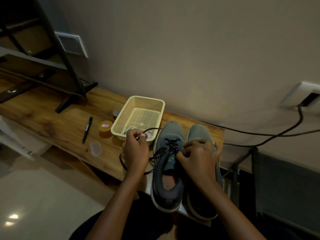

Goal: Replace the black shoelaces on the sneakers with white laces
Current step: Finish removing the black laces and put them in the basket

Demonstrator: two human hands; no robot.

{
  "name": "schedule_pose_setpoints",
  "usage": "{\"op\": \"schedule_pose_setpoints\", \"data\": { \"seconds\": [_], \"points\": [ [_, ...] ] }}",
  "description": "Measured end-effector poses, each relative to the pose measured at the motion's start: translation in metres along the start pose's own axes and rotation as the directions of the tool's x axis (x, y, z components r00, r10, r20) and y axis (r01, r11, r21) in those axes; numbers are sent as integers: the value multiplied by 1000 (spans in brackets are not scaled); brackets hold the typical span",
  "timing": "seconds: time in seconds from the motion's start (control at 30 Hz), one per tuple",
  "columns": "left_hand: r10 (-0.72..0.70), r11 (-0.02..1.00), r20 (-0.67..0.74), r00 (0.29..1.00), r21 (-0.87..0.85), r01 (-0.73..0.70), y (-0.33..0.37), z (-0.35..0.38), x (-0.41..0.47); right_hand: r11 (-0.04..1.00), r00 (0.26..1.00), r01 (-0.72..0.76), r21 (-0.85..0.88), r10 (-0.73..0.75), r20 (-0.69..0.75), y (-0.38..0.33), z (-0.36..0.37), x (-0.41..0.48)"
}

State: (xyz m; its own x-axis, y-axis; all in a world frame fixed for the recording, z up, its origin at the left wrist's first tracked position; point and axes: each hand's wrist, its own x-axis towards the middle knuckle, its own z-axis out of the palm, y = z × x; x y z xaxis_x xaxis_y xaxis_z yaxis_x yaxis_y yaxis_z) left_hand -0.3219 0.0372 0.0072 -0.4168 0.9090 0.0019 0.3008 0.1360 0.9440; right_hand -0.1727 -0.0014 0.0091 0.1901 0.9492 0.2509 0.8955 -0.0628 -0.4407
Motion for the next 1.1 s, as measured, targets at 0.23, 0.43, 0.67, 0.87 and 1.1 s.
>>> {"op": "schedule_pose_setpoints", "data": {
  "seconds": [0.23, 0.43, 0.67, 0.87, 1.1],
  "points": [
    [258, 828, 253, 932, 440, -348, 3, 1, -28, 999, 989, 20, -42, -14, 146, -10, -10, 17],
    [331, 685, 281, 901, 585, -434, -18, 11, -43, 967, 946, 149, -207, -79, 314, -24, 2, 21],
    [445, 742, 136, 885, 497, -450, -29, 19, -42, 988, 988, 100, -118, -84, 128, -23, 12, 20],
    [458, 746, 96, 884, 499, -441, -31, 18, -41, 973, 977, -211, 93, 211, 3, -15, 6, 27],
    [436, 770, 103, 894, 472, -430, -37, 20, -41, 1000, 983, 11, -26, -6, 182, -26, -5, 25]
  ]
}}
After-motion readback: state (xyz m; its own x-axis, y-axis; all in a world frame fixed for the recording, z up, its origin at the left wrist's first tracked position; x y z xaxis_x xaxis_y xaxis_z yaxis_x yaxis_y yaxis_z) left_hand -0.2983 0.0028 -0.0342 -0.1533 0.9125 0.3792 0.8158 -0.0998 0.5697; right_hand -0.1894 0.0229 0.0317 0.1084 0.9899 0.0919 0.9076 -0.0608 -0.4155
